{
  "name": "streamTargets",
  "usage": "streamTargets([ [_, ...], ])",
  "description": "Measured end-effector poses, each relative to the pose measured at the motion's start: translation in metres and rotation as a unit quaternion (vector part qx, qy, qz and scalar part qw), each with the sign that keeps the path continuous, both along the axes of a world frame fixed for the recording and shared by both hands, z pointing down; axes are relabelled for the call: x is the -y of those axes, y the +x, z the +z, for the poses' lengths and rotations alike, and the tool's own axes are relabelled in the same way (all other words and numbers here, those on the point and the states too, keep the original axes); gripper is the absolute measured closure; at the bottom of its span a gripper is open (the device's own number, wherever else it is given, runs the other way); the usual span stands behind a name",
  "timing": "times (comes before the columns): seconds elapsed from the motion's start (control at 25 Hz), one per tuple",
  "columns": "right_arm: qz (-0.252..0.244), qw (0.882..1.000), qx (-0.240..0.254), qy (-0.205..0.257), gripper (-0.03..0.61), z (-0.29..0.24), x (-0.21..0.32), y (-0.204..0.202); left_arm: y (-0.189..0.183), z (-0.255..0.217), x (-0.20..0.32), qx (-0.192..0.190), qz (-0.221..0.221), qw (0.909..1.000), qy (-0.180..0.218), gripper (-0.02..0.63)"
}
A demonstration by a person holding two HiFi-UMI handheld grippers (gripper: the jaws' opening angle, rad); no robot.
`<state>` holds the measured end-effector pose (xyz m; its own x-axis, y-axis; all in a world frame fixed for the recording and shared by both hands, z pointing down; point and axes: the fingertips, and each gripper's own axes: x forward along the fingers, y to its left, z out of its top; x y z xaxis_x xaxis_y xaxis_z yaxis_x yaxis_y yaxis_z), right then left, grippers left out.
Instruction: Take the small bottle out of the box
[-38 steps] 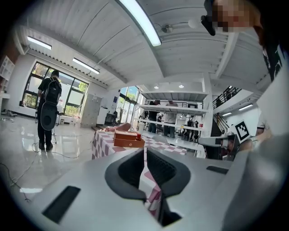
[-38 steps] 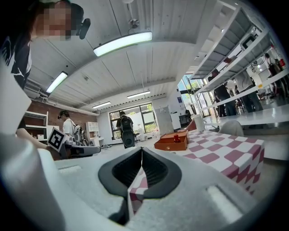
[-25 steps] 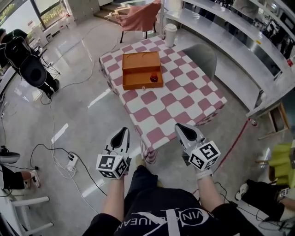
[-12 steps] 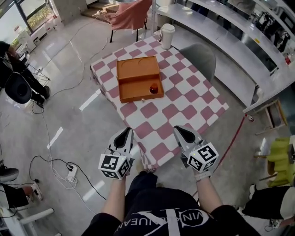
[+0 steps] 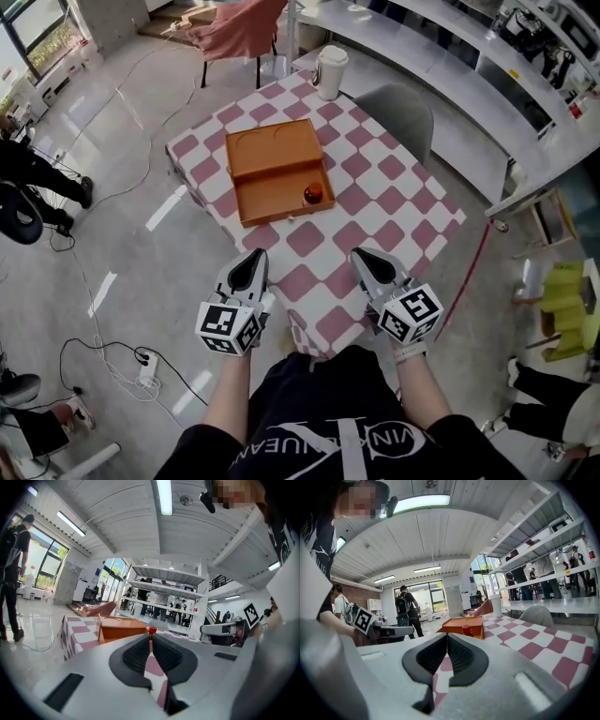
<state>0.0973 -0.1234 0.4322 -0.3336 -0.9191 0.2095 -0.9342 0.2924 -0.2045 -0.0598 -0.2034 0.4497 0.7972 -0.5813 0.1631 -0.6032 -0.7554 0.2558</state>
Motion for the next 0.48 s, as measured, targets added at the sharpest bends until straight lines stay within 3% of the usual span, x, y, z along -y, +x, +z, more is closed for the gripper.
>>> streamTargets([
  [0.28,-0.003,1.0,-0.015,-0.01,0.572,0.009,0.026,0.008,0.013,0.01,0.01,0.0,0.011,0.9999,-0.012,0.589],
  [0.48,-0.042,0.998,-0.029,-0.023,0.572,0.018,0.053,0.005,0.018,0.019,0.018,0.003,-0.01,0.9997,-0.023,0.589],
])
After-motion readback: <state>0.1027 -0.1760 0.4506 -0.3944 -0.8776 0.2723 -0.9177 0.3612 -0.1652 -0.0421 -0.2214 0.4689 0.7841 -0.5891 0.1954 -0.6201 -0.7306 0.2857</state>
